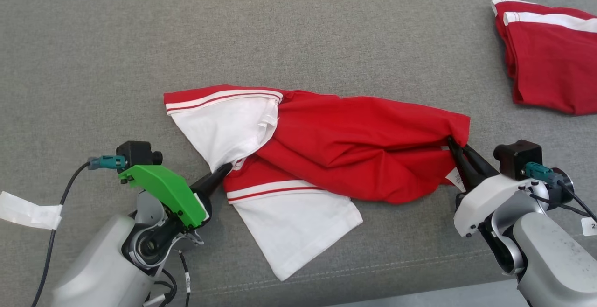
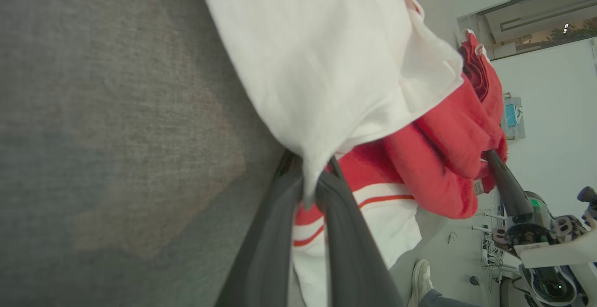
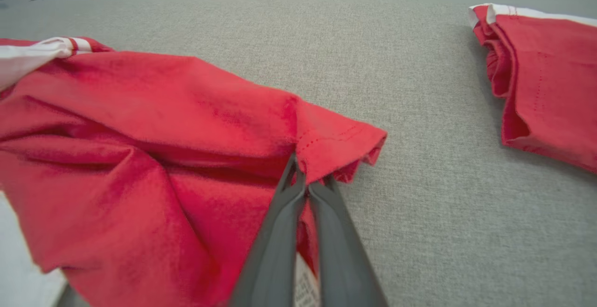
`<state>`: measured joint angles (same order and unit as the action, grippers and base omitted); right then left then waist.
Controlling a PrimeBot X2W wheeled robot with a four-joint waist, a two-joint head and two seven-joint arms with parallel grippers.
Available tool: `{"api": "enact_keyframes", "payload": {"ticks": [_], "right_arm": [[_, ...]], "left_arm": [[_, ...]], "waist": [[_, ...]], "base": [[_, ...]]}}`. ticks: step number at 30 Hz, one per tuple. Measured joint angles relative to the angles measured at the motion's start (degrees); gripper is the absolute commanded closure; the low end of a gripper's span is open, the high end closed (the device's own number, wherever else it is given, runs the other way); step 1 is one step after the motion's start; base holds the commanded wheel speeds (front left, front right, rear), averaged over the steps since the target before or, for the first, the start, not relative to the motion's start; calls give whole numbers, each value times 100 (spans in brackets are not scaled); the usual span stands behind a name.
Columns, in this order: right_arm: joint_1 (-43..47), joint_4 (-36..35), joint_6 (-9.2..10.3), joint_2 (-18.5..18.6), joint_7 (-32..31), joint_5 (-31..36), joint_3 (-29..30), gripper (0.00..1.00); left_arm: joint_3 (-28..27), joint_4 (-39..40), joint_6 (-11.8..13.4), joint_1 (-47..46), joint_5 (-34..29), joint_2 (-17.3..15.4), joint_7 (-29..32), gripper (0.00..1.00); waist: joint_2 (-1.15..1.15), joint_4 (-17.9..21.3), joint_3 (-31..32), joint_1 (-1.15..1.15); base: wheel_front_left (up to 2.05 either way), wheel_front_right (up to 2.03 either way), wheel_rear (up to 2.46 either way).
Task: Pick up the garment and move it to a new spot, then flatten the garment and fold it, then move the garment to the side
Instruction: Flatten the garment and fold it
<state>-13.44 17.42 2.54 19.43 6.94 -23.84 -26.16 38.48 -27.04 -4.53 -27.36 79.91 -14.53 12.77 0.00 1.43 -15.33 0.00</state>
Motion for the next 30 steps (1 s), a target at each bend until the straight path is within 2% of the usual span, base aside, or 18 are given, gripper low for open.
{"api": "enact_keyframes", "payload": {"ticks": [1,2,3,4,5,6,19,20,22,30], "right_arm": [[0,0,0,-2,-1,0,-11,100],[0,-1,0,-5,-1,0,-16,100],[0,-1,0,-5,0,0,-18,100],[0,-1,0,-4,-1,0,-19,100],[0,-1,0,-4,-1,0,-20,100],[0,-2,0,-4,-1,0,-21,100],[0,-4,0,-2,-2,-1,-29,100],[0,-4,0,-2,-3,-1,-33,100],[0,-4,-1,-2,-42,-3,-40,100],[-3,-42,-51,16,-34,-37,-36,100]], "left_arm": [[-10,13,-1,0,0,-20,-8,75],[-23,22,-7,0,0,-41,-26,58],[-42,25,-7,0,0,-56,-48,53],[-54,26,-7,0,0,-66,-69,53],[-63,27,-7,0,0,-67,-71,44],[-80,45,-10,1,1,-64,-74,0],[-126,100,-57,9,16,-60,-130,0],[-130,107,-58,9,19,-60,-130,30],[-160,119,-58,12,44,-59,-181,100],[-359,344,-116,13,49,-110,-464,100]], "waist": [[0,-12,9,0],[0,-22,17,0],[0,-30,22,0],[0,-36,27,0],[0,-43,31,0],[0,-53,39,0],[0,-55,61,0],[0,-53,62,0],[0,-50,68,0],[0,-52,153,0]], "base": [[0,0,0],[0,0,0],[0,0,0],[0,0,0],[0,0,0],[0,0,0],[0,0,0],[0,0,0],[0,0,0],[0,0,0]]}}
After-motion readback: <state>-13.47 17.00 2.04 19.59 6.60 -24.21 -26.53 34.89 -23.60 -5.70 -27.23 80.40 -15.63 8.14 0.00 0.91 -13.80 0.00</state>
